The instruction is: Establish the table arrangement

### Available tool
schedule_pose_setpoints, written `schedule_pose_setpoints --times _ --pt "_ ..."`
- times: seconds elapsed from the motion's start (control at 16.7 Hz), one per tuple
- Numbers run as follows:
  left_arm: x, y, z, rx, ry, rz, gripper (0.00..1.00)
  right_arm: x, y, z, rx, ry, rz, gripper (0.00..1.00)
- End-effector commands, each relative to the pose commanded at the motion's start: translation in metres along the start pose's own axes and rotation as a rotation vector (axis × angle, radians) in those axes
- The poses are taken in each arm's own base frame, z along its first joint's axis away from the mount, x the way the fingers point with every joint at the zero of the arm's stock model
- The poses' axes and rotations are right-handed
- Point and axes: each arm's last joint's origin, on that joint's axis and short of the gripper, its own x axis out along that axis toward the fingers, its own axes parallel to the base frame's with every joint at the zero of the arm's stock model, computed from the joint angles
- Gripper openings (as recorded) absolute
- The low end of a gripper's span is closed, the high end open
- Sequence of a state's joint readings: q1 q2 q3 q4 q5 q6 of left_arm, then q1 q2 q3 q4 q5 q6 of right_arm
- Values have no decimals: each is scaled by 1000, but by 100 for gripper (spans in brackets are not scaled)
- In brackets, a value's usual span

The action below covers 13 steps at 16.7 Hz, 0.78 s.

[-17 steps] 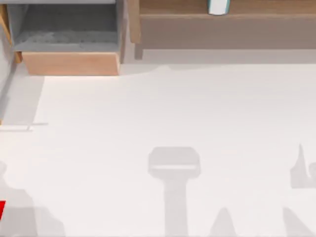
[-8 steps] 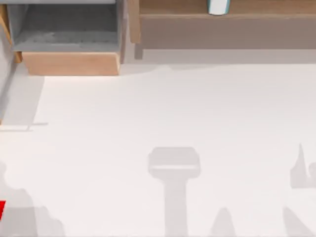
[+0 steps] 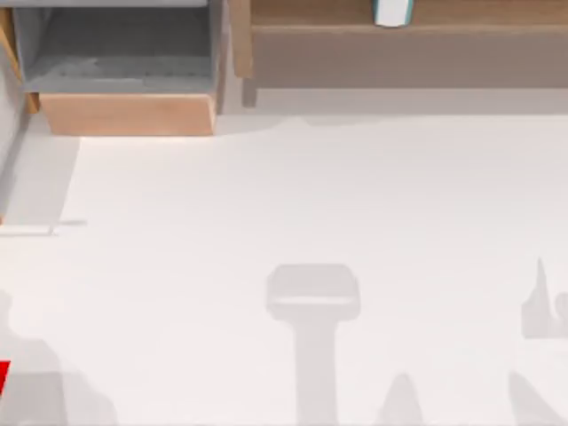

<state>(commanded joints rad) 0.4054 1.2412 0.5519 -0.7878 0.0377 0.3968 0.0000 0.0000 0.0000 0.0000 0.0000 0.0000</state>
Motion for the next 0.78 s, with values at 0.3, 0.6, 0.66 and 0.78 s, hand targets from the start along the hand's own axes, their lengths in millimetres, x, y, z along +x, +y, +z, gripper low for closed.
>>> schedule_pose_setpoints --times 0.3,0.6,0.66,0.78 --pt "6 8 4 14 -64 3 100 0 0 0 0 0 0 100" --pt "21 40 33 156 -322 56 100 0 0 0 0 0 0 100" --pt "23 47 41 213 -399 80 100 0 0 0 0 0 0 100" --pt "28 58 57 352 -569 151 100 0 0 0 0 0 0 100"
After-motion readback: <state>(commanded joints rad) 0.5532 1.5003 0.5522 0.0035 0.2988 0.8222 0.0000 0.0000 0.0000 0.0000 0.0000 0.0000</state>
